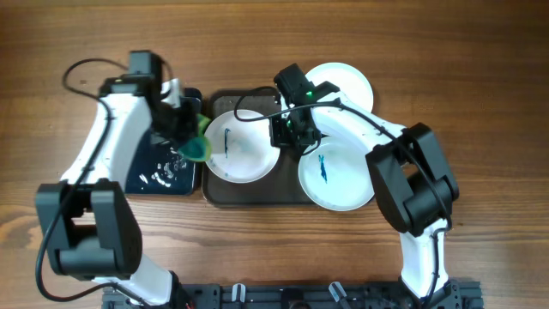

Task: Clean dirty plates on tray and stack at the side
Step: 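Carry the sponge with left gripper onto the held plate, then scrub the plate surface with the sponge in left gripper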

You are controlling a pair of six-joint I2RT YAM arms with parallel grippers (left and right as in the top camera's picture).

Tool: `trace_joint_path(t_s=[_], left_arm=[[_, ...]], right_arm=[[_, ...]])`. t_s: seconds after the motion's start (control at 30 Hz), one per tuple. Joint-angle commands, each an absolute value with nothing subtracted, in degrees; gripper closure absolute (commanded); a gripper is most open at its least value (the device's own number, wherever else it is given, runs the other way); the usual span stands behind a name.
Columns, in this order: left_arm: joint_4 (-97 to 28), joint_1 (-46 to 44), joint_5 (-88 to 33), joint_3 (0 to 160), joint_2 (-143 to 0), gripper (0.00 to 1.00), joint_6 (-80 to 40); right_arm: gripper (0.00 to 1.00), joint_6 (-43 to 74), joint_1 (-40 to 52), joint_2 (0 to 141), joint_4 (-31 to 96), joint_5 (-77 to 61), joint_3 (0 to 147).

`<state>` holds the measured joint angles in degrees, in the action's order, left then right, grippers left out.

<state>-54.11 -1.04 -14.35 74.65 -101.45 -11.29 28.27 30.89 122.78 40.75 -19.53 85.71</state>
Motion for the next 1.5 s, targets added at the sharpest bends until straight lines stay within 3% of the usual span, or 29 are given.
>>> trace_joint_path(t_s=[0.0,0.23,0.7,0.87,1.0,1.1,1.33,1.47], left_arm=[[-51.1,-7.4,-12.7,76.2,-100.1,0.96,-16.8],[-49.3,-12.0,-7.1,76.2,-103.1,0.96,-21.5],[-42.2,-13.2,-4.6,76.1,-113.8,0.96,-19.7],[-41.8,-16.5,-18.1,76.1,-114.3,0.96,-12.3],[-41.8,-19.0,-21.6,76.1,-114.3,0.96,-10.6],[-41.2,-19.2,-18.5,76.1,-114.3,0.96,-12.0],[-40.7,-14.4,10.7,76.1,-114.3,0.96,-27.4],[-41.4,-12.7,11.2,76.1,-114.3,0.96,-27.9]], right_arm=[[0.96,28.5,29.2,124.3,40.1,-24.1,85.0],[0.96,28.6,29.2,124.3,39.7,-24.0,84.4],[0.96,28.5,29.2,124.3,39.7,-24.1,84.4],[0.96,28.6,29.1,124.3,39.6,-24.1,84.4],[0.96,28.6,29.1,124.3,39.5,-24.1,84.4],[0.96,28.6,29.2,124.3,39.5,-24.1,84.4],[0.96,28.6,29.2,124.3,39.6,-24.1,84.4],[0.96,28.7,29.1,124.3,39.7,-24.0,84.4]])
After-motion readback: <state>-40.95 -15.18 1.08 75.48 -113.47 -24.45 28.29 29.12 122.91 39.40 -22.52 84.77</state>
